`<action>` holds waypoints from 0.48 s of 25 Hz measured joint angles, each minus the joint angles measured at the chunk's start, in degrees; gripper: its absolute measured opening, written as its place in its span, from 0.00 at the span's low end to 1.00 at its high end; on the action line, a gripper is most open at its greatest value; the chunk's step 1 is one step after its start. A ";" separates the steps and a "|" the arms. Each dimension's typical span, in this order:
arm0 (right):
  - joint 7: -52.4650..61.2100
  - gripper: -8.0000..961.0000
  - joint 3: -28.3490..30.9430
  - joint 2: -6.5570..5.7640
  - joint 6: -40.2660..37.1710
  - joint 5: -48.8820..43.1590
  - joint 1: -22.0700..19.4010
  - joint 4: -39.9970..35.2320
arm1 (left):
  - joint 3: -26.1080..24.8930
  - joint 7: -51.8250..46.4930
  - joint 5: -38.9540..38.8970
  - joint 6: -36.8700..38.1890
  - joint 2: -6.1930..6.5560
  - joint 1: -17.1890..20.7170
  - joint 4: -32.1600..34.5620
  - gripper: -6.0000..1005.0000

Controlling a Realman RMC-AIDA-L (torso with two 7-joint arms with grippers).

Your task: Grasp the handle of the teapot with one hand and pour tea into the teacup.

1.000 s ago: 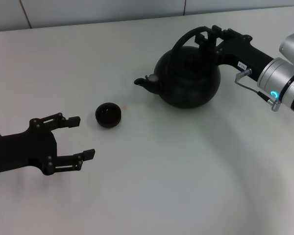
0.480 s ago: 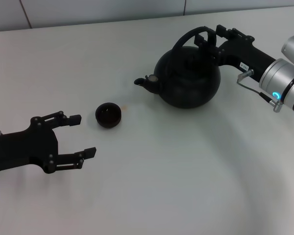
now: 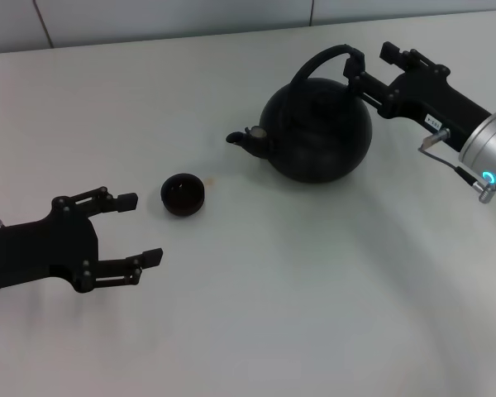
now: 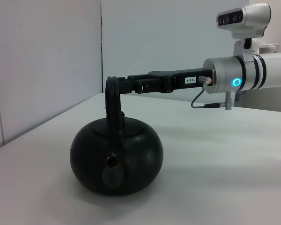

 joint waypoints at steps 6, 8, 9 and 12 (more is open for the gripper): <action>-0.04 0.73 -1.25 0.18 -1.52 -0.82 -1.12 0.76 | 0.02 0.00 -0.03 0.14 -0.08 0.08 0.00 0.86; -0.14 0.73 -1.35 0.23 -3.85 -1.43 -2.05 0.90 | 0.02 0.00 -0.03 0.14 -0.08 0.08 0.00 0.86; -0.34 0.73 -1.36 0.23 -5.70 -1.54 -2.59 0.93 | 0.02 0.00 -0.03 0.17 -0.08 0.24 -0.08 0.86; -1.26 0.73 -1.33 0.15 -12.95 -2.11 -4.20 1.00 | 0.02 0.00 -0.02 0.32 -0.08 0.48 -0.19 0.86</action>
